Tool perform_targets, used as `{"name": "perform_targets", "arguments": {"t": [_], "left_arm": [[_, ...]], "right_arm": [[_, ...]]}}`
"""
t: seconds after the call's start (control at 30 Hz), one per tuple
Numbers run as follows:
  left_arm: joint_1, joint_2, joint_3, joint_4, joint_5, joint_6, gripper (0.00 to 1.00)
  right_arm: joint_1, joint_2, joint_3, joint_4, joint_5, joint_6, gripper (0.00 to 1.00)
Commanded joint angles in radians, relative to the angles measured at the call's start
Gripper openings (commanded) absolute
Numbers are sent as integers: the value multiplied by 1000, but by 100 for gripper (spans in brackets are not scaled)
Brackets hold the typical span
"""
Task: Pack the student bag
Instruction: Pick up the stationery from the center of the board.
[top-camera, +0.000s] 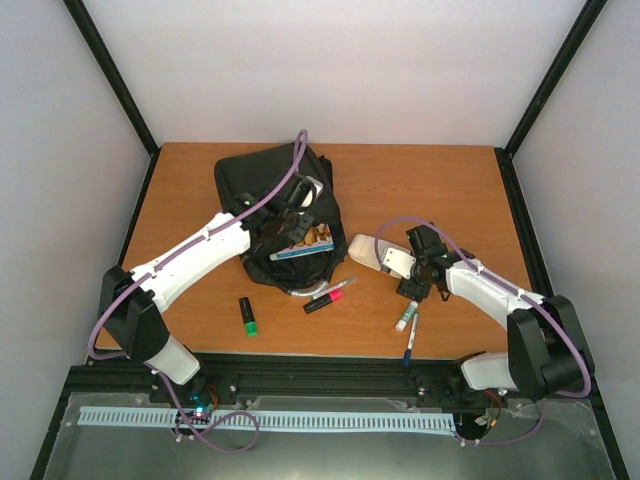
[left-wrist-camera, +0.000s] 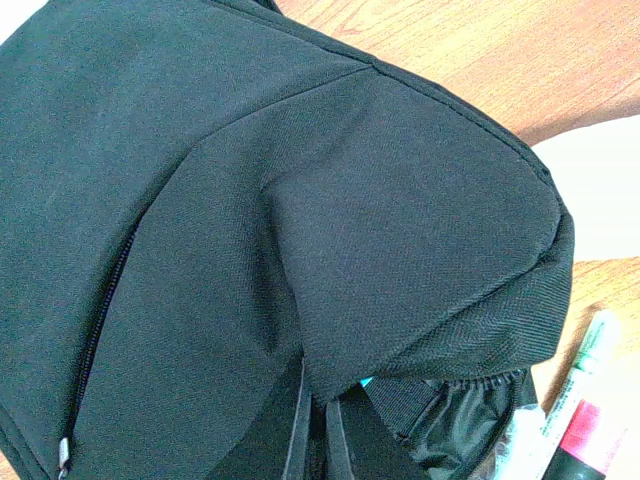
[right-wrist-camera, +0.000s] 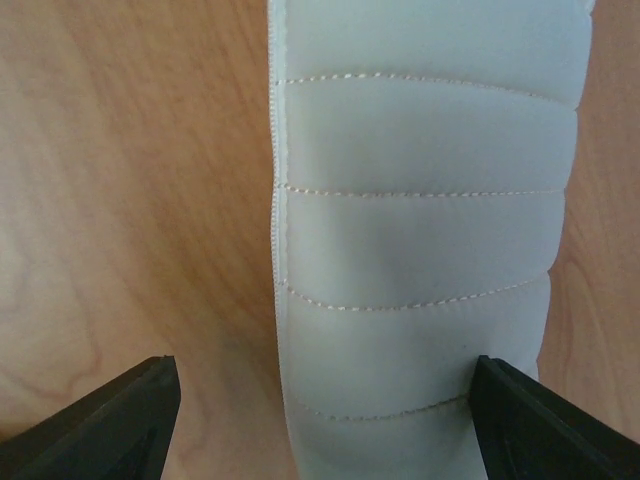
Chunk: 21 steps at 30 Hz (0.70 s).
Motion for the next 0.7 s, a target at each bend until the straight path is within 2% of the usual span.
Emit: {"name": "perform_targets", "arguments": {"t": [0.0, 0.2, 0.33, 0.53, 0.67], "left_arm": [[-1, -10, 53, 41, 26, -24, 1], [0, -12, 55, 41, 28, -23, 2], [0, -13, 54, 40, 28, -23, 1], [0, -18, 56, 40, 29, -23, 2], [-1, -24, 55, 41, 26, -23, 2]], "right_arm": [[21, 50, -12, 125, 103, -28, 81], [21, 159, 8, 200, 153, -14, 73], [15, 209, 34, 264, 203, 6, 64], [-26, 256, 112, 270, 190, 22, 37], [-54, 238, 172, 199, 140, 47, 27]]}}
